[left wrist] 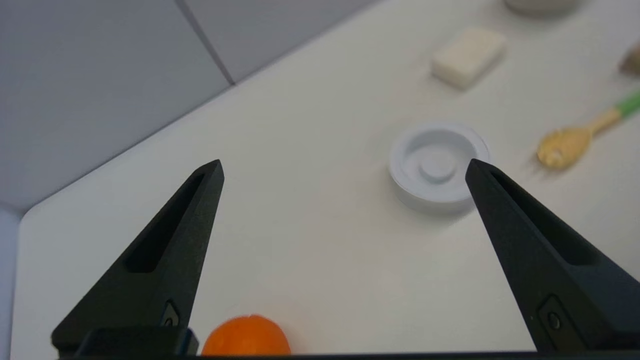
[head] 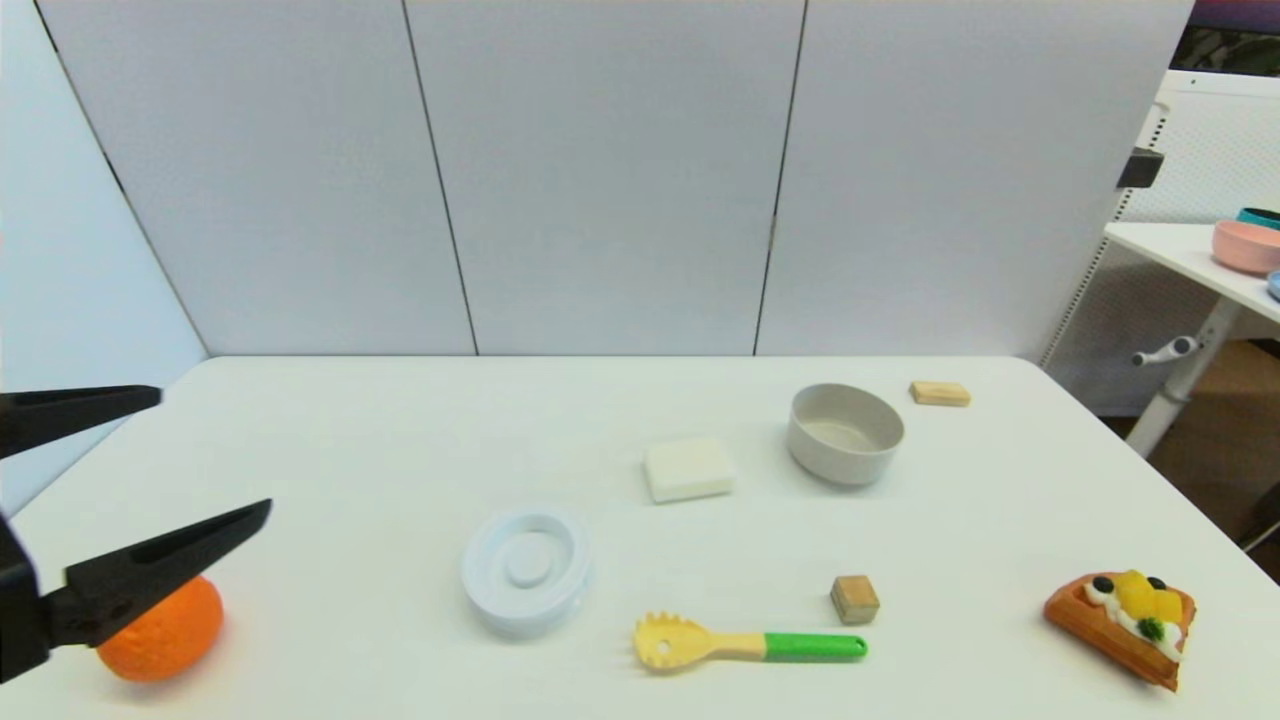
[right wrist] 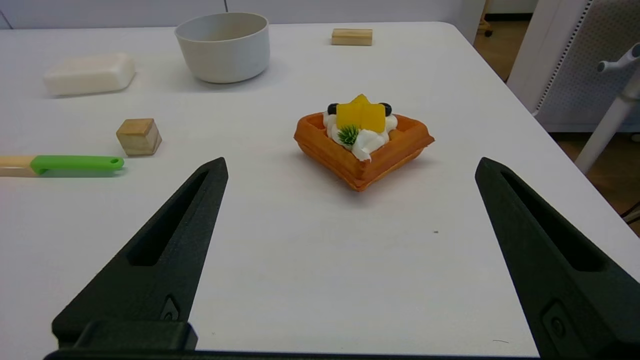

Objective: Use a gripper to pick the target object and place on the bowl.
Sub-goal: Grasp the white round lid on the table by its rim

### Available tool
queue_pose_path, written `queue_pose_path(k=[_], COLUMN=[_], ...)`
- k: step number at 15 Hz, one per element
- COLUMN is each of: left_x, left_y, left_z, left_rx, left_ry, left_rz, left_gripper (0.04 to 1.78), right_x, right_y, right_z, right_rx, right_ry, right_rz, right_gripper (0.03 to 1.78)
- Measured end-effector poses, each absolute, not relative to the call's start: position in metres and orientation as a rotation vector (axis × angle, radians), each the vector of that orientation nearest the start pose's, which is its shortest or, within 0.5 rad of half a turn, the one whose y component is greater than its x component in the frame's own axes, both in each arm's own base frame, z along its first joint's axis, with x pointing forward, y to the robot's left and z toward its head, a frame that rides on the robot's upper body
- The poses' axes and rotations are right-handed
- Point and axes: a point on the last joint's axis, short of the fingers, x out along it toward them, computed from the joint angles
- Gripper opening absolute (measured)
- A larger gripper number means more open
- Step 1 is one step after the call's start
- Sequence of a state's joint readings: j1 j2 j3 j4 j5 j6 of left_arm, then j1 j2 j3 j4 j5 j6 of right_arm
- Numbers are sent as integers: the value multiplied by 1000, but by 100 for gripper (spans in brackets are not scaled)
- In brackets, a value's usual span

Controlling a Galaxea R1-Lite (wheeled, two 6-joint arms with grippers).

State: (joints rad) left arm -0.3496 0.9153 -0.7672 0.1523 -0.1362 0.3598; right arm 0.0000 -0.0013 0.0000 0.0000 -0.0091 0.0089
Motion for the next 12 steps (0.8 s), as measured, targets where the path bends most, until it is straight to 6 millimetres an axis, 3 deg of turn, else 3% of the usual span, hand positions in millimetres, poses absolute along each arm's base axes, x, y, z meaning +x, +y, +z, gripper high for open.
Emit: queue_pose_path(k=[7,12], left_x=[165,221], left_y=[-94,-126], left_z=[256,213], left_rx=[560,654], left_ry=[644,737], left_rz=[-981,-1260], left_gripper=[171,171], right_x=[-23,-23], right_y=[0,0], right_z=[75,75], right_rx=[9,10], right_ry=[-1,-1], right_rz=[-9,-10], right_gripper=[171,171])
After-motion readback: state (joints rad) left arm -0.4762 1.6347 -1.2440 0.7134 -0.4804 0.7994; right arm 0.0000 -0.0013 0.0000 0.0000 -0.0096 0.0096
